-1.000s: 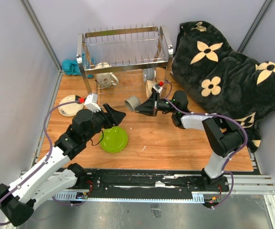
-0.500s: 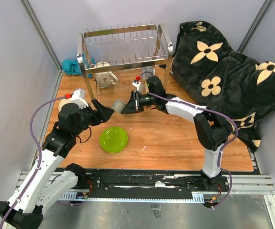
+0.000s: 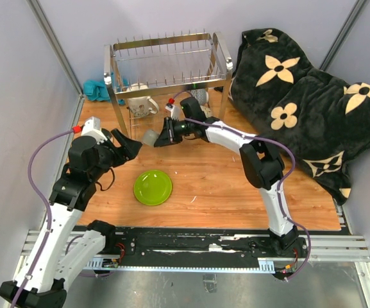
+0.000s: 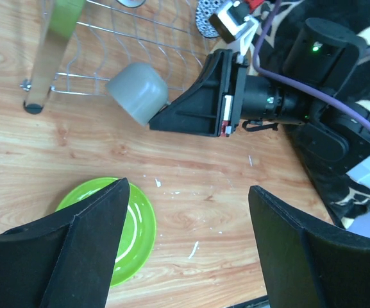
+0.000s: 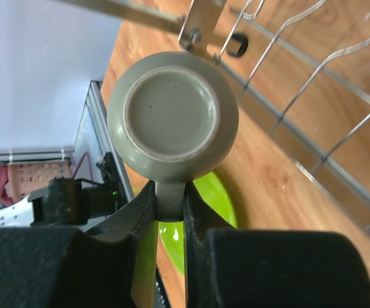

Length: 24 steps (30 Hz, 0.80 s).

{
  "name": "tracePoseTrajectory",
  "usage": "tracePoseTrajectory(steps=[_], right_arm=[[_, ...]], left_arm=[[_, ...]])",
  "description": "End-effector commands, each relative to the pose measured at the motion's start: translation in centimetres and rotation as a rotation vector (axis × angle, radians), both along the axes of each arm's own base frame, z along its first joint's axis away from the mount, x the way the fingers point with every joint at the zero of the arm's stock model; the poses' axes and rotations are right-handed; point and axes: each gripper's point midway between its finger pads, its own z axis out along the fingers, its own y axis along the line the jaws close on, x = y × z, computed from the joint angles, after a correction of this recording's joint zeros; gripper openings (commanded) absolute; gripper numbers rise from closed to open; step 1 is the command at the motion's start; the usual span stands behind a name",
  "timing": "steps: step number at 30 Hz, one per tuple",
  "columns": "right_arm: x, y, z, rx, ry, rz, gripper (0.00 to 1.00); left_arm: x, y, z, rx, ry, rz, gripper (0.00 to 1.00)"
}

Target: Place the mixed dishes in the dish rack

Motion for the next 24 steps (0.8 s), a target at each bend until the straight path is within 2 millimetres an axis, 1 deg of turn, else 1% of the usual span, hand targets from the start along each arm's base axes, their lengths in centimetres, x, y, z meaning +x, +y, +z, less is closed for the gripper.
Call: tracePoseTrajectory(steps=[1, 5, 9, 15, 20, 24], right_arm=[[2.4, 0.9, 1.4, -0.029, -0.155, -0.008, 0.01], [4.0, 1.1, 0.8, -0.081, -0.233, -0.018, 0.01], [5.2, 1.4, 0.1, -0.139, -0.318, -0.022, 0.01], [7.0, 2.1, -0.9, -0.227, -0.459, -0.043, 0.01], [7.9, 3.5, -1.0, -0.276, -0.553, -0.049, 0.01], [8.5, 4.2, -1.0, -0.312, -0.612, -0.069, 0.01]], left_arm=[[0.1, 0.6, 0.1, -0.005, 0.010, 0.000, 0.81], [0.7, 0.8, -0.5, -0.018, 0.027, -0.015, 0.81], [1.2, 1.0, -0.9, -0.028, 0.037, -0.024, 0.81], [1.5, 2.0, -1.7, -0.026, 0.059, -0.014, 0.82], [1.3, 3.1, -2.4, -0.023, 0.083, 0.021, 0.83], [1.3, 3.8, -3.5, -0.027, 0.146, 0.048, 0.83]])
